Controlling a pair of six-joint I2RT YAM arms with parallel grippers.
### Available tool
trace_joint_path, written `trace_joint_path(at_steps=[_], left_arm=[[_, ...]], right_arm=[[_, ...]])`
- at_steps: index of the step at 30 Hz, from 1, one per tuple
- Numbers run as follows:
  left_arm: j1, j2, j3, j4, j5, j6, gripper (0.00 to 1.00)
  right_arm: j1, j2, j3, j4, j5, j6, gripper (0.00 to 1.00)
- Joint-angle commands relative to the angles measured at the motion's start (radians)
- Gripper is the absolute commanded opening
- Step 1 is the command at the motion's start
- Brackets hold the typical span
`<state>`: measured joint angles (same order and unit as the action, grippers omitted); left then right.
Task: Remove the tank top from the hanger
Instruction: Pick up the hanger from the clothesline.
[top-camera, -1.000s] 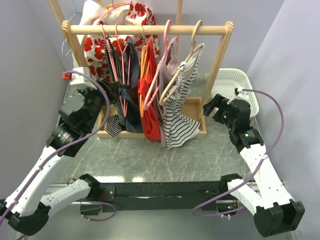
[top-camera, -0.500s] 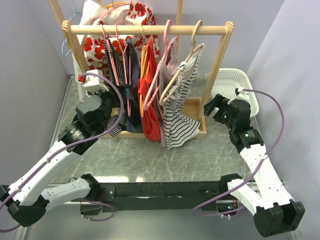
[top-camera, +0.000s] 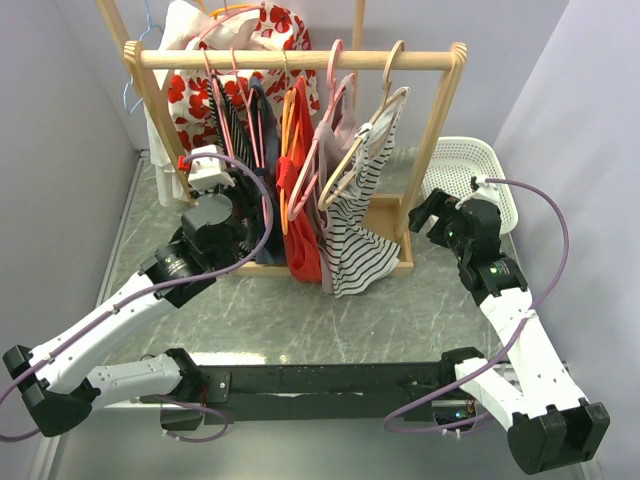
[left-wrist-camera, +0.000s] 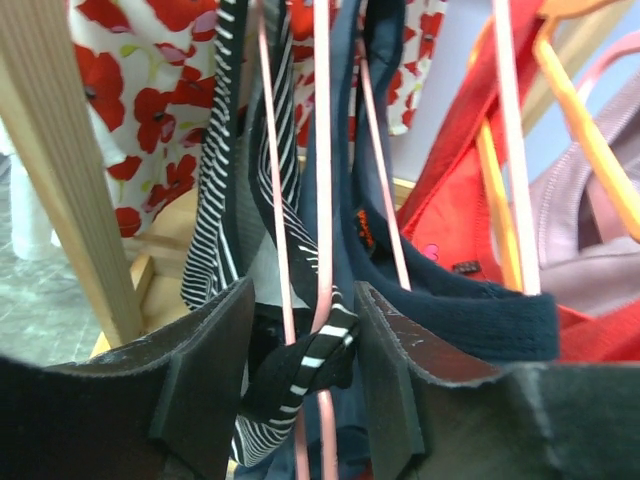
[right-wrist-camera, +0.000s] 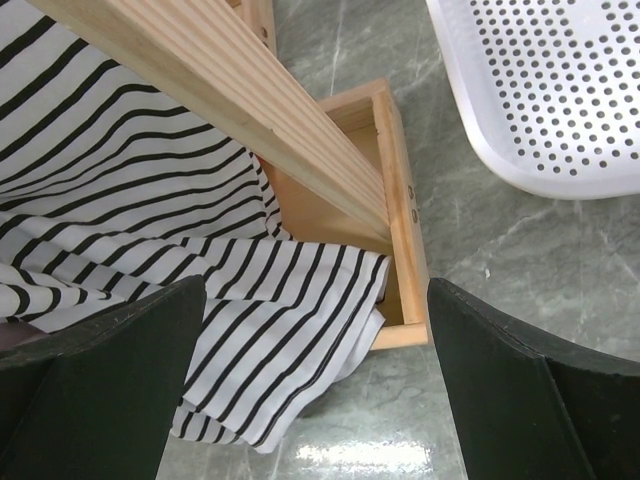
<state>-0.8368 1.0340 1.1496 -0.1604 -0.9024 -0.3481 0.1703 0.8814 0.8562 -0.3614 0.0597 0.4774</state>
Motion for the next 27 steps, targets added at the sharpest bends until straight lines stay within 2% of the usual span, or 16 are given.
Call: trace_joint_path(at_steps=[1,6,9,21,27], left_arm=[[-0.005,-0.003,-0.004,0.035,-0.07,0.005,0.36],[-0.005,-0.014,-0.001,0.041,-0.064,0.021,0.1],[-0.005,-0.028,0.013,0.021,-0.058,0.018,0.01],[-0.005,-0.123,0.194,-0.322,-0.013,-0.005,0.01],[-0.004,-0.187,0.231,-0.401,0.0,0.0,0.01]], right_arm=[[-0.002,0.002,-0.003,0.004,0.019,-0.016,1.0],[-0.003,0.007,0.001,0.001,0.019,-0.019,1.0],[-0.003,0.005,0.0,0.001,0.019,-0.019,1.0],[-0.005,0.001,-0.006,0.002,0.005,-0.016,1.0],[-0.005,0.013,-0.006,0.007,-0.009,-0.013,1.0]])
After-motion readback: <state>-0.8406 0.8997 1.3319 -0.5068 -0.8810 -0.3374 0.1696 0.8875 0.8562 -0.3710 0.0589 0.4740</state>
